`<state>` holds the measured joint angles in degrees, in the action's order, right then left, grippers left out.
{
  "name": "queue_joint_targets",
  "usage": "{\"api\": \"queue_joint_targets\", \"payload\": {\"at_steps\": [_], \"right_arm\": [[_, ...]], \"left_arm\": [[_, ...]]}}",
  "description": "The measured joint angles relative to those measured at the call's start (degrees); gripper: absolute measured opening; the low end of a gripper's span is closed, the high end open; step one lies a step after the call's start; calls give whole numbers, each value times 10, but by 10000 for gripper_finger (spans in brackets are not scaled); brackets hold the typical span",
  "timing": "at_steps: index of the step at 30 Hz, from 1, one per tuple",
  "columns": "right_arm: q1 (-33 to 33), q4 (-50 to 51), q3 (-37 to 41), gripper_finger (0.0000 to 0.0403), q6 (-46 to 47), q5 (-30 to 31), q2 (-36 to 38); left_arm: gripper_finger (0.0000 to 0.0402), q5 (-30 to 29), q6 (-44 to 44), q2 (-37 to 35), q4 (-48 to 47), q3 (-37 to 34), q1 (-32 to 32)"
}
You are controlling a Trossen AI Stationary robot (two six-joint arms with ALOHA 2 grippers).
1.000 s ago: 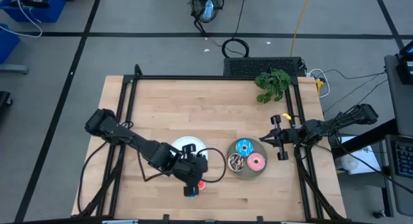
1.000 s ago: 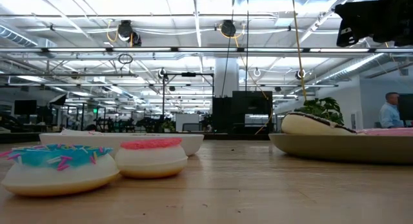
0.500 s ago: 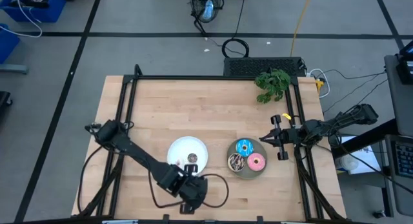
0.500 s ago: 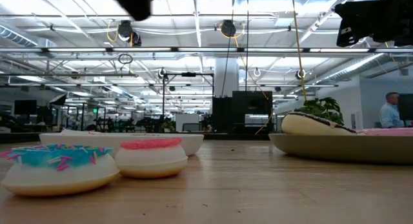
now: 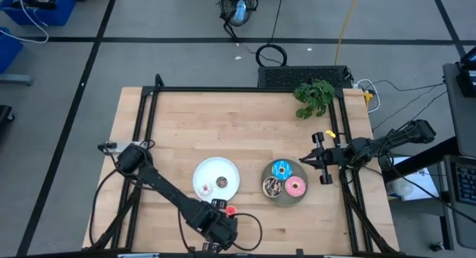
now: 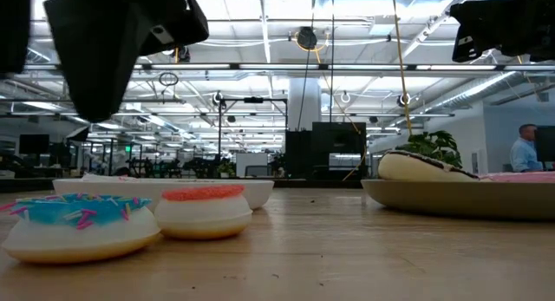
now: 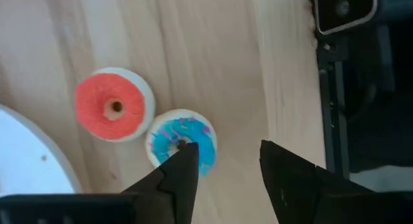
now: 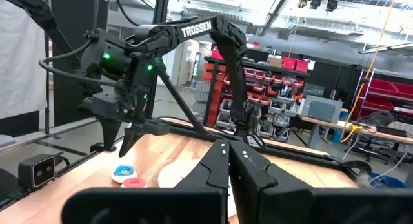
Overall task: Pick & Place donuts
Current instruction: Put the small blue donut on the white plate
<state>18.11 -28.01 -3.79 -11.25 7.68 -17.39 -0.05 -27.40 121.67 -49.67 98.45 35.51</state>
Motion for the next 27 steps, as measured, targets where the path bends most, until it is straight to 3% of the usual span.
{"api": "queue_joint_targets", "payload": {"at_steps": [11,27], "right_arm": [[0,0,0,0,0,0,0],[0,-3,0,0,0,0,-3]], "left_arm": [[214,-17,-10,10,6,1,-2],[207,-2,-2,51,-8,0,-4]]}}
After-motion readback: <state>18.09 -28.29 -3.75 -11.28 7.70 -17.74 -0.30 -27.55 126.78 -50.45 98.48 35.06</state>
